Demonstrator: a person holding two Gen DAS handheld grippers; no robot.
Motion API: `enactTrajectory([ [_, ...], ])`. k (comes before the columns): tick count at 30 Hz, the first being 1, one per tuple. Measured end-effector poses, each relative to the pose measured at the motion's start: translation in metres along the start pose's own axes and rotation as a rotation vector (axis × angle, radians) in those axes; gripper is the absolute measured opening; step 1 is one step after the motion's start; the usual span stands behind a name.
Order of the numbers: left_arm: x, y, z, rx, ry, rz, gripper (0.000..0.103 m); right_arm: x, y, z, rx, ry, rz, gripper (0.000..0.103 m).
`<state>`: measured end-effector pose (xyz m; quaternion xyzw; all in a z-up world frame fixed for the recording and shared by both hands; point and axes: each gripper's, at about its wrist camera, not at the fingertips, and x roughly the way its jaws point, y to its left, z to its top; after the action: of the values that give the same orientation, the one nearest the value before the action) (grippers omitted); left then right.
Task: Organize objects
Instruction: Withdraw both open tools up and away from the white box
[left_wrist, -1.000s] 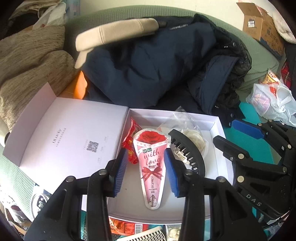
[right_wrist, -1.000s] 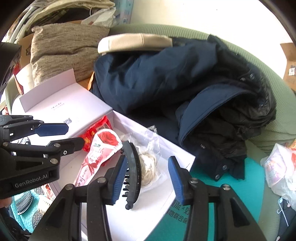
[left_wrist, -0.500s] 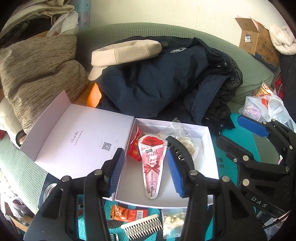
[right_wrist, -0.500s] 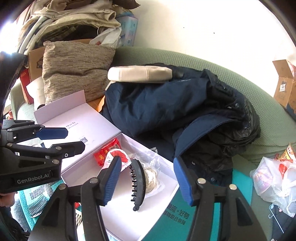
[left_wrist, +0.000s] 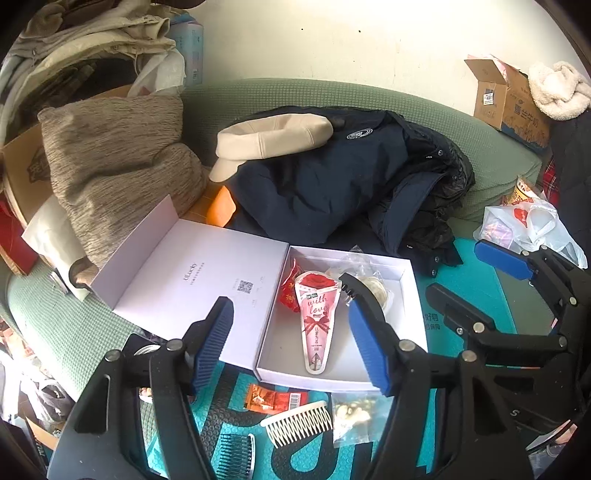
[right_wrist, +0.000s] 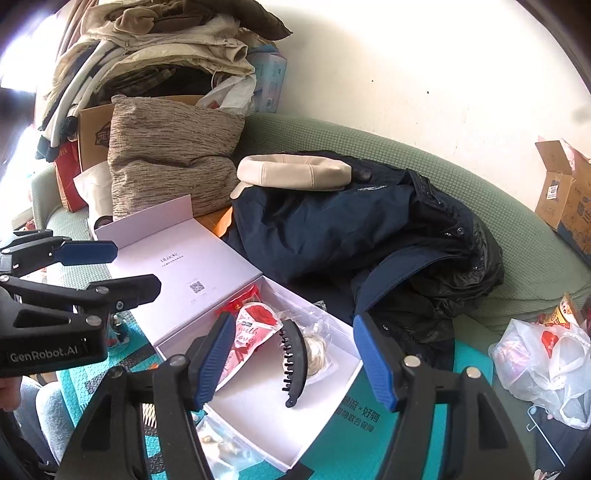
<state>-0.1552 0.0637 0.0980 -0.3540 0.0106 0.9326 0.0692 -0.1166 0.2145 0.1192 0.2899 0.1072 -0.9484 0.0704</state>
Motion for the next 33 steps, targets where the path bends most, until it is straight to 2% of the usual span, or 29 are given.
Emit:
enactTrajectory([
  [4, -0.014, 0.004, -0.012, -0.006, 0.007, 0.014, 0.065, -0.012, 0.010, -0.004, -0.004, 0.001, 0.014, 0.068],
  [7, -0.023, 0.007, -0.022, -0.008, 0.011, 0.026, 0.070, -0.019, 0.017, -0.009, -0.010, 0.001, 0.028, 0.068],
  [33, -0.050, 0.010, -0.122, -0.058, 0.118, 0.067, 0.070, -0.042, 0.055, -0.078, -0.018, 0.086, 0.152, 0.068],
])
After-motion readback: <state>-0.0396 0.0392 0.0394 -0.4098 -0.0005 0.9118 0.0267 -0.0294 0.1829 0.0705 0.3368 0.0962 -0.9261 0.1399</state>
